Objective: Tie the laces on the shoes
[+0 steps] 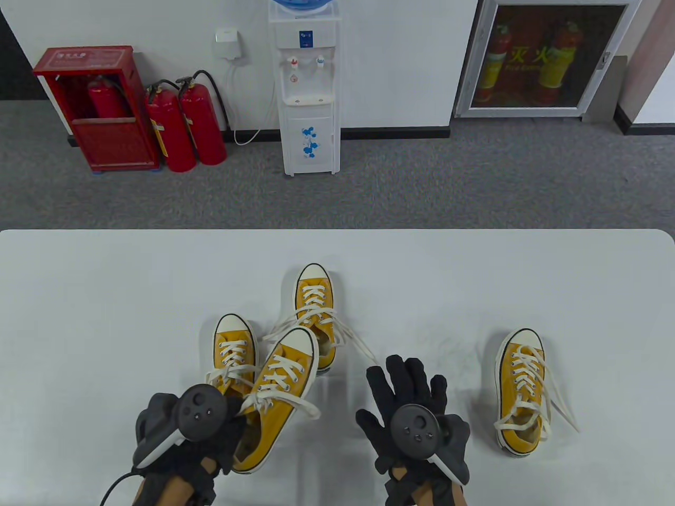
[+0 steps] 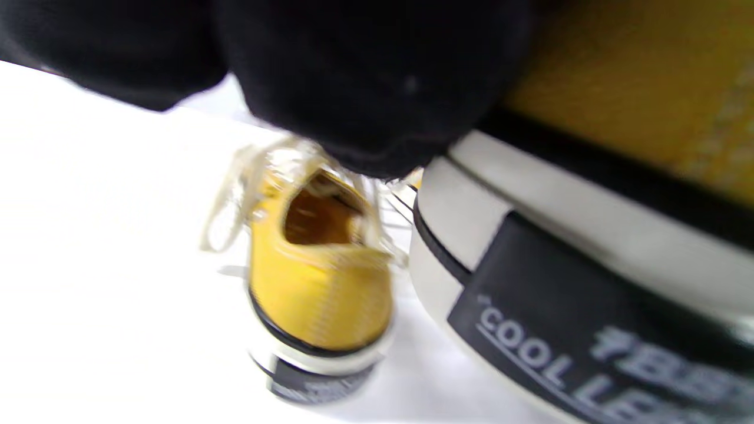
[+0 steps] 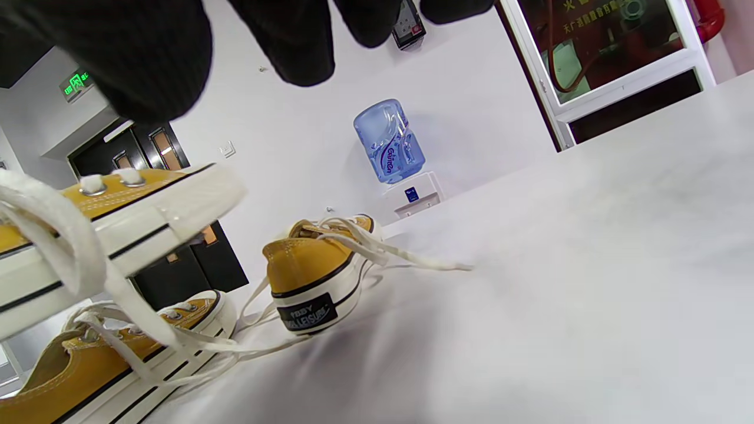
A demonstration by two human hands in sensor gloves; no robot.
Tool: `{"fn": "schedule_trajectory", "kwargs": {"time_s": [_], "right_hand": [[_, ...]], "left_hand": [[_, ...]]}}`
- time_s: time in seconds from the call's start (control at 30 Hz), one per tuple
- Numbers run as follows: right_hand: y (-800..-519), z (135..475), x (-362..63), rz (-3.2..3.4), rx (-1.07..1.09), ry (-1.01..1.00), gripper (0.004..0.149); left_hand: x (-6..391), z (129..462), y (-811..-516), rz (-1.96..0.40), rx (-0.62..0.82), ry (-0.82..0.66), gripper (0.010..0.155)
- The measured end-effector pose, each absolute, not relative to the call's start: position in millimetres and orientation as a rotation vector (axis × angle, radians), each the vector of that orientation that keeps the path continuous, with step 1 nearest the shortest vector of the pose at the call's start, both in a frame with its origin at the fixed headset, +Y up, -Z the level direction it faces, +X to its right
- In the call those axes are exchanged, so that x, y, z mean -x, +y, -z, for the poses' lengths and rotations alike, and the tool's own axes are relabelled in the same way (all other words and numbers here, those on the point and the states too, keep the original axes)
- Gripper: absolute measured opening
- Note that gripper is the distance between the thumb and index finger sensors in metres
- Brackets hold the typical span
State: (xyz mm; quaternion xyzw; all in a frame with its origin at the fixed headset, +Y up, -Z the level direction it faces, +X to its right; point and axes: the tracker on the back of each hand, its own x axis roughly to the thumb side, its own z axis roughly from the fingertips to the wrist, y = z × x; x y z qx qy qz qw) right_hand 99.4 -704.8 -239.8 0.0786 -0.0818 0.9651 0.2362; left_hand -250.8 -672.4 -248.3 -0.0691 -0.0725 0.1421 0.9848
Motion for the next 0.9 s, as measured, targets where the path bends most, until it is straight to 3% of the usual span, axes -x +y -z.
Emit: {"fn": "schedule_trajectory", "kwargs": {"time_s": [0.23, 0.53, 0.9], "right_hand": [[-705.0, 240.4, -100.6, -2.646, -0.203, -0.213, 0.077], [-705.8, 241.4, -101.5, -2.649, -0.19, -0.197, 0.077], [-708.7, 244.1, -103.2, -2.655, -0.16, -0.168, 0.077]], "left_hand": [[309.6, 254.5, -674.0, -0.38, 0.057, 0.05, 0.05], [375.0, 253.2, -700.1, -0.435, -0.007, 0.288, 0.051], [385.1, 261.6, -733.6, -0.432, 0.016, 0.355, 0.051]]}}
